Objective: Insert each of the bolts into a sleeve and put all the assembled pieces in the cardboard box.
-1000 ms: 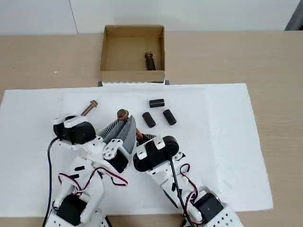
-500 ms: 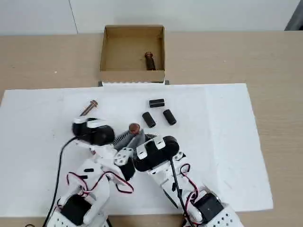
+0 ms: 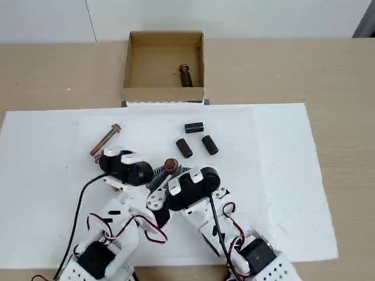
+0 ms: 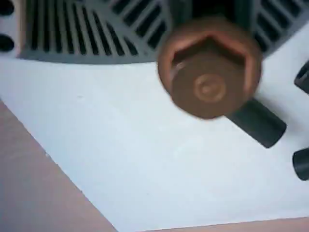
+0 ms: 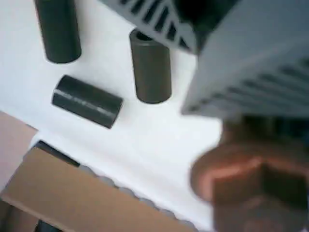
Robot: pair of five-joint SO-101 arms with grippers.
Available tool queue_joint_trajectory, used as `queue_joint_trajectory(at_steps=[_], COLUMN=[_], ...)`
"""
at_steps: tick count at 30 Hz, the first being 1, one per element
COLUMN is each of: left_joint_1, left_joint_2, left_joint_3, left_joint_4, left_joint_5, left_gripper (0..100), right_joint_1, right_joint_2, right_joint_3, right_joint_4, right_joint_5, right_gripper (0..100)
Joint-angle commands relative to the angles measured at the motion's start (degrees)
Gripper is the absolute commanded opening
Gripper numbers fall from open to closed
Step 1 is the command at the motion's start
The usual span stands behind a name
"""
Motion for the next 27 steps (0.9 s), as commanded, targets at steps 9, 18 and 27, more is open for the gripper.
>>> queue_joint_trajectory(at_steps=[9, 18, 27], left_joint_1=[-0.8, -0.9, -6.1], left_joint_2=[-0.1, -0.1, 0.0], left_joint_3=[1.4, 1.0, 0.3], left_joint_4=[-4.3, -4.3, -4.3], left_joint_5=[-5.6, -5.6, -9.7], left_gripper=[17, 21, 21], right_joint_1=[-0.3, -0.3, -0.3], right_joint_2=[-1.2, -1.2, -1.1], right_joint_3=[0.8, 0.8, 0.8], right_joint_4=[-1.5, -1.5, -1.5], right_joint_5=[0.3, 0.2, 0.2], right_gripper=[0.2, 0.2, 0.2])
